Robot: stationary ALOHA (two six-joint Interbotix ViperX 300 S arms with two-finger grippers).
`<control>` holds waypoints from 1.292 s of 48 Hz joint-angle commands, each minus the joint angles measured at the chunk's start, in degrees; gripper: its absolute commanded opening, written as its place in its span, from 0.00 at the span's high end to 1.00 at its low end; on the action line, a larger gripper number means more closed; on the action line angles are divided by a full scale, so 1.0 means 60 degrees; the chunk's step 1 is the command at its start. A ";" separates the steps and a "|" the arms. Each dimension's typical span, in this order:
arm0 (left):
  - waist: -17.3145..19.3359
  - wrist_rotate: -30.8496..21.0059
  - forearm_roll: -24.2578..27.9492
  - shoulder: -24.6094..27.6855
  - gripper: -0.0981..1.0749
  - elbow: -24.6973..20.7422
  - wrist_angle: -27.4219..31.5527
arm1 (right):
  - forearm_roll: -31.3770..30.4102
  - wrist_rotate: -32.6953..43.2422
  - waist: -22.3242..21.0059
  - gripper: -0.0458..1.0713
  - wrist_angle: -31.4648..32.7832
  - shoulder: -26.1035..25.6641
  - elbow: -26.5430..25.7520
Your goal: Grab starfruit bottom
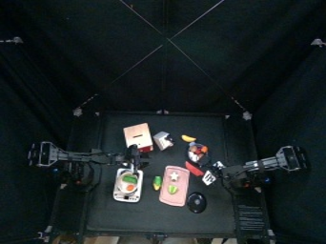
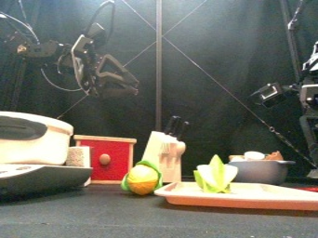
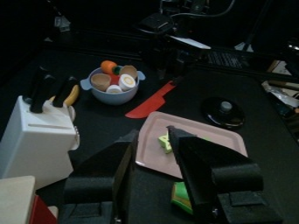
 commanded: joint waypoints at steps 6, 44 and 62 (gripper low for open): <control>0.0029 0.0000 -0.0029 -0.0044 0.28 -0.0103 -0.0088 | -0.1143 0.0029 0.0015 0.20 -0.1714 0.0234 -0.0688; 0.0117 0.0015 -0.0059 -0.0059 0.28 0.0073 0.0000 | -0.2930 -0.0117 0.0015 0.19 -0.1948 0.4849 -0.4175; 0.0146 0.0015 -0.0059 -0.0059 0.28 0.0073 -0.0015 | -0.3179 -0.0103 0.0015 0.19 -0.1963 0.5098 -0.4453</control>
